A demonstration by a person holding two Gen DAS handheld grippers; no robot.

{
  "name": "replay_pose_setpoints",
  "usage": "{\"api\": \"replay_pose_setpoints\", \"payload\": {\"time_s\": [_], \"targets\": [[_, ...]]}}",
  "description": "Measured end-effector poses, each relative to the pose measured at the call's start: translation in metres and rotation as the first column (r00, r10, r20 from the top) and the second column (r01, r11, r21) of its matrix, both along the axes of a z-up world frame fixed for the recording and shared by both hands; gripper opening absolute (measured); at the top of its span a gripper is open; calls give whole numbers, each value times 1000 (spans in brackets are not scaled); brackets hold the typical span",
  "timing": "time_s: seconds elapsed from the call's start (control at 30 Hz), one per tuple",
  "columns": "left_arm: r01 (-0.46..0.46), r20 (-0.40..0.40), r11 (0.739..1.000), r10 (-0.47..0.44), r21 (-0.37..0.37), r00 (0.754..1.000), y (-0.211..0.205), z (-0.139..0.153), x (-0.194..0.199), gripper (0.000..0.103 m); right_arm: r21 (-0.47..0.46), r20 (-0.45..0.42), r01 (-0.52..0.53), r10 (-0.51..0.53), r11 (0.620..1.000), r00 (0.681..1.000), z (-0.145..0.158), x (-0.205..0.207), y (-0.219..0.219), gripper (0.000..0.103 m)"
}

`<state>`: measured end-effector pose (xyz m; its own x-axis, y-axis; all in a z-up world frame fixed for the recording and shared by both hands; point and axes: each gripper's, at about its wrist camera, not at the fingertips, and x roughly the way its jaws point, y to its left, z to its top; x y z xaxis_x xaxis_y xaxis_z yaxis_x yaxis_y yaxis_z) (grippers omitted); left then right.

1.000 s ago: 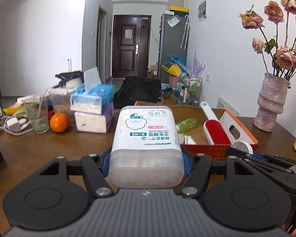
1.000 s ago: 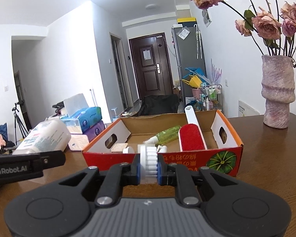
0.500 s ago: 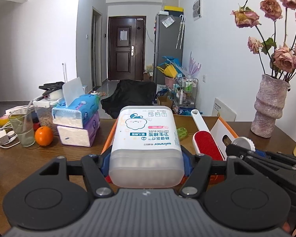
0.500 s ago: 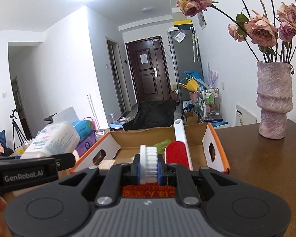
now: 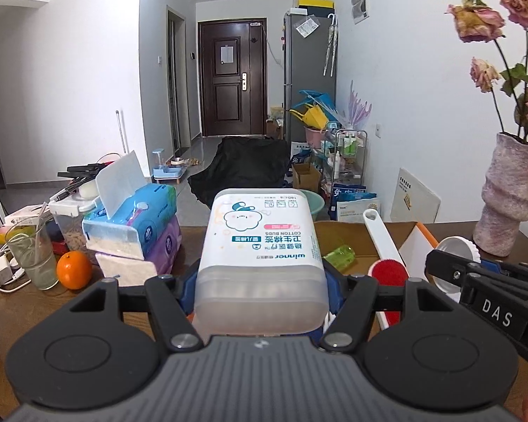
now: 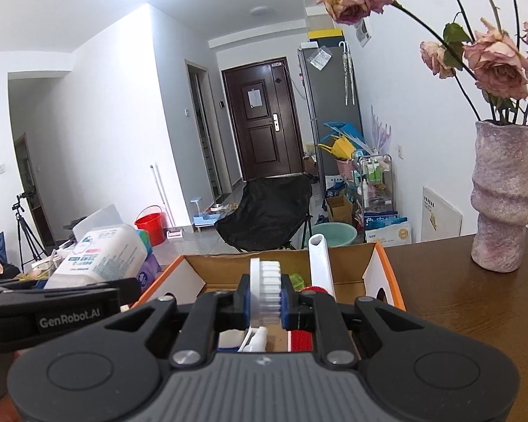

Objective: Organize rigid objects
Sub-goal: 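Open the left gripper to drop the cotton-bud box while the right releases the cap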

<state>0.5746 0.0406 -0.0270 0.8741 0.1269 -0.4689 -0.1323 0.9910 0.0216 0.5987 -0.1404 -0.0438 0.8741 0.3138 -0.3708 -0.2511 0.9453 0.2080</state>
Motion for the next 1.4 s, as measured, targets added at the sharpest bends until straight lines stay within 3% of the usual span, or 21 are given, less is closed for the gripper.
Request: {"api": "replay_pose_setpoints", "payload": {"time_s": [0.47, 1.4], "targets": [[-43, -26, 999, 43, -12, 999, 3, -2, 46, 67, -24, -67, 26, -27, 999, 997, -1, 51, 13, 15], [-26, -134, 999, 30, 30, 990, -8, -69, 103, 67, -128, -112, 58, -72, 990, 991, -46, 85, 17, 15]]}}
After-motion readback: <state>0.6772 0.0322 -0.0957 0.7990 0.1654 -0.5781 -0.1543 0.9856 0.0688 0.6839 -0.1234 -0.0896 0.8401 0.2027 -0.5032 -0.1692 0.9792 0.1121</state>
